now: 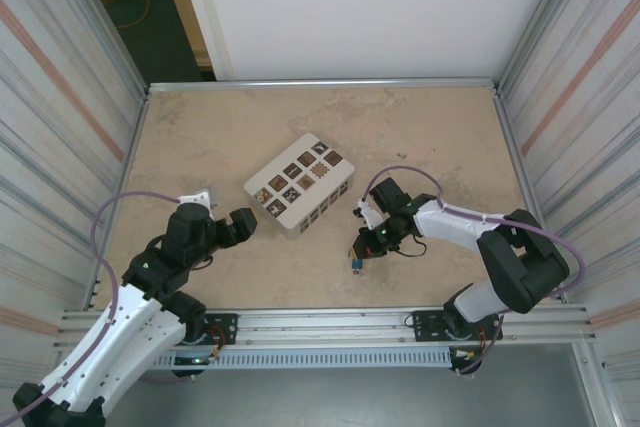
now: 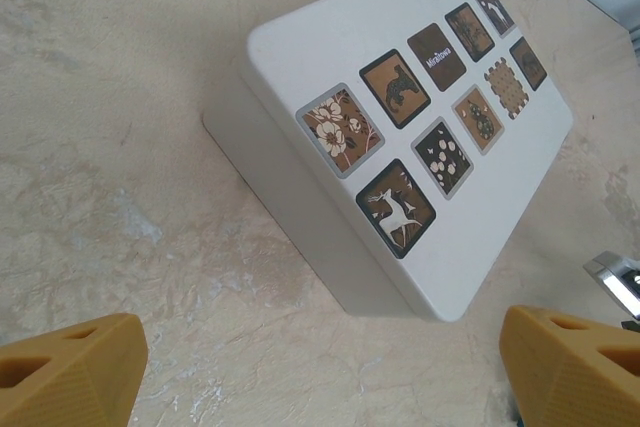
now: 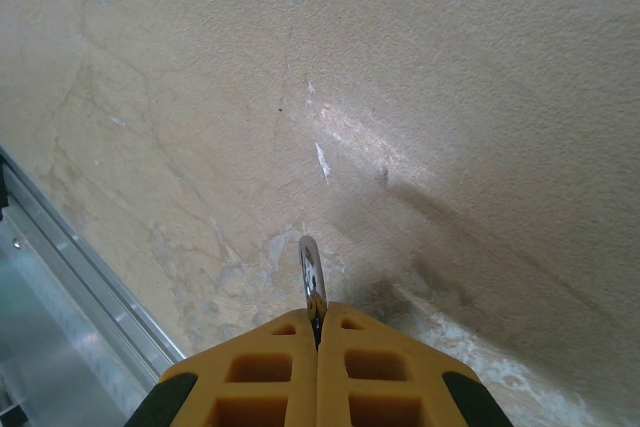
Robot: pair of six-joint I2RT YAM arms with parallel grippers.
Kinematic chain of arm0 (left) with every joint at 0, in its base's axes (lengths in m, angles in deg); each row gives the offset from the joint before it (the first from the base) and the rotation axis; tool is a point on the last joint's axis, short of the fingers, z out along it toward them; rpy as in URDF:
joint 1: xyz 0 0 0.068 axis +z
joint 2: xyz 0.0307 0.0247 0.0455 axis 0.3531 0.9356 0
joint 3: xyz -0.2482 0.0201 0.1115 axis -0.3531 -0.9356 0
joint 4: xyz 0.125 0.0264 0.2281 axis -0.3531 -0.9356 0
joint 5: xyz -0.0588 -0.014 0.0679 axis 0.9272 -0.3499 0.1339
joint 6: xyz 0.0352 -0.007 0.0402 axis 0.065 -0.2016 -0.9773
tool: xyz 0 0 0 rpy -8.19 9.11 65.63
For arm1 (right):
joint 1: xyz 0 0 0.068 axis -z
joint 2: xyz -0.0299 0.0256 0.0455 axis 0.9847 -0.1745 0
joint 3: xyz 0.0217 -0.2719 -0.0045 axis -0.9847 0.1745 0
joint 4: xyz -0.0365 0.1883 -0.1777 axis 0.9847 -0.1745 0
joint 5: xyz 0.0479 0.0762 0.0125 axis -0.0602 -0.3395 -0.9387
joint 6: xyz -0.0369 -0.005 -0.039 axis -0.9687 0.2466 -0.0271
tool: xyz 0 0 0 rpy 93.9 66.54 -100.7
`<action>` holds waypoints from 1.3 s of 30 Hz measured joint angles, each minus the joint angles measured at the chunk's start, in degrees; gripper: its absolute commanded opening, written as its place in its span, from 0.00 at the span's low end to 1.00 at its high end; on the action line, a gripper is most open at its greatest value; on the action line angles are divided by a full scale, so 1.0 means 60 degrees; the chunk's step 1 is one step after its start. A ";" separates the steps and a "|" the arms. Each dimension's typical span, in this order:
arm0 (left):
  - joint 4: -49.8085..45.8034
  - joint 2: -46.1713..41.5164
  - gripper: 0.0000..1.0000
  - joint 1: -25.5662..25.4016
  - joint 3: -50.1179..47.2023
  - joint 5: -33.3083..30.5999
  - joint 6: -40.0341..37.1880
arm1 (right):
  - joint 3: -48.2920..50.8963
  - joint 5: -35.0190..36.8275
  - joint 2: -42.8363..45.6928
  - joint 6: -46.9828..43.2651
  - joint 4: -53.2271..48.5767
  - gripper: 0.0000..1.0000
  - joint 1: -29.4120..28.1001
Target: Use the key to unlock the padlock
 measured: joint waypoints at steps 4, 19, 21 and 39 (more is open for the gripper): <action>-0.0004 0.0000 0.92 0.0000 0.0000 0.0025 0.0000 | 0.0000 0.0000 0.0000 0.0000 0.0000 0.00 0.0000; -0.0015 -0.0004 0.92 0.0127 0.0000 0.0029 -0.0015 | -0.0004 0.0291 0.0025 0.0000 0.0033 0.20 0.0000; -0.0015 -0.0004 0.92 0.0127 0.0000 0.0029 -0.0025 | -0.0007 0.0419 0.0095 0.0000 0.0029 0.25 0.0004; -0.0175 -0.0051 0.95 0.0313 0.0466 -0.0372 -0.0178 | -0.0018 0.1982 0.2663 -0.0280 -0.0047 0.52 0.0845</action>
